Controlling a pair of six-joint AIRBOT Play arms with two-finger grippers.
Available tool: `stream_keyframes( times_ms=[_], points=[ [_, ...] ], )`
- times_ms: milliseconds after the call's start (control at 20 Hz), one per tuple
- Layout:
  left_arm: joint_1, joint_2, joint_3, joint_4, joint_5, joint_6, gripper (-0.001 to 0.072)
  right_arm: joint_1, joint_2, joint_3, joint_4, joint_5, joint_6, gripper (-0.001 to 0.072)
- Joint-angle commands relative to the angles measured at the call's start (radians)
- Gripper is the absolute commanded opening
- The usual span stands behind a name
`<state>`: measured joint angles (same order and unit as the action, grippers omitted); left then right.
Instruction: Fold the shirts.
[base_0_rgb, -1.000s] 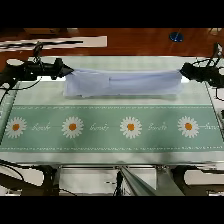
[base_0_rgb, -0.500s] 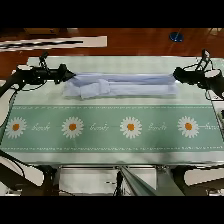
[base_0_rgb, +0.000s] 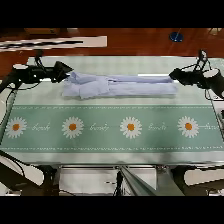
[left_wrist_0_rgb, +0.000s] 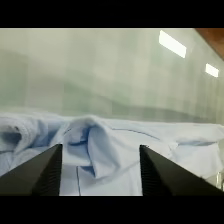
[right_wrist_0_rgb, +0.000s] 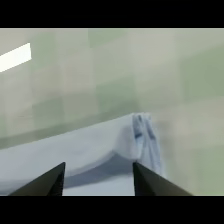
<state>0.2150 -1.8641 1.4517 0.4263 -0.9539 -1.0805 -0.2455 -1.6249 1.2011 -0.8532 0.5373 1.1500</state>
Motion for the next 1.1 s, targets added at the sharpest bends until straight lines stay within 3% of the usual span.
stream_keyframes(
  times_ms=[0, 100, 150, 250, 400, 550, 750, 800, 850, 900, 950, 1050],
  points=[
    [0.089, 0.027, 0.066, -0.007, -0.143, -0.021, 0.0440, -0.069, 0.088, 0.001, -0.158, 0.021, 0.101, 0.0495],
    [0.135, 0.061, 0.080, -0.003, -0.201, -0.020, 0.0440, -0.150, 0.105, 0.000, -0.238, 0.124, 0.244, 0.0495],
    [0.148, 0.080, 0.080, 0.020, -0.221, -0.020, 0.0440, -0.193, 0.093, 0.000, -0.228, 0.199, 0.261, 0.0496],
    [0.152, 0.109, 0.080, 0.090, -0.246, -0.021, 0.0441, -0.264, 0.049, 0.000, -0.132, 0.344, 0.241, 0.0550],
    [0.134, 0.117, 0.080, 0.129, -0.283, -0.021, 0.0440, -0.300, -0.033, 0.000, 0.032, 0.470, 0.146, 0.0552],
    [0.112, 0.116, 0.080, 0.129, -0.287, -0.020, 0.0440, -0.264, -0.098, 0.000, 0.098, 0.489, 0.132, 0.0552],
    [0.084, 0.116, 0.080, 0.129, -0.285, -0.020, 0.0440, -0.145, -0.144, 0.000, 0.214, 0.385, 0.087, 0.0546],
    [0.077, 0.116, 0.080, 0.128, -0.286, -0.021, 0.0440, -0.116, -0.146, 0.000, 0.231, 0.354, 0.087, 0.0496],
    [0.073, 0.116, 0.080, 0.128, -0.287, -0.021, 0.0440, -0.095, -0.144, 0.001, 0.245, 0.329, 0.085, 0.0339],
    [0.070, 0.116, 0.080, 0.128, -0.289, -0.021, 0.0440, -0.087, -0.135, 0.001, 0.277, 0.321, 0.069, 0.0107],
    [0.065, 0.116, 0.080, 0.127, -0.290, -0.023, 0.0431, -0.089, -0.120, 0.001, 0.312, 0.332, 0.040, 0.0022],
    [0.053, 0.119, 0.081, 0.121, -0.307, -0.024, 0.0149, -0.110, -0.055, 0.001, 0.328, 0.367, -0.005, 0.0021]
  ],
)
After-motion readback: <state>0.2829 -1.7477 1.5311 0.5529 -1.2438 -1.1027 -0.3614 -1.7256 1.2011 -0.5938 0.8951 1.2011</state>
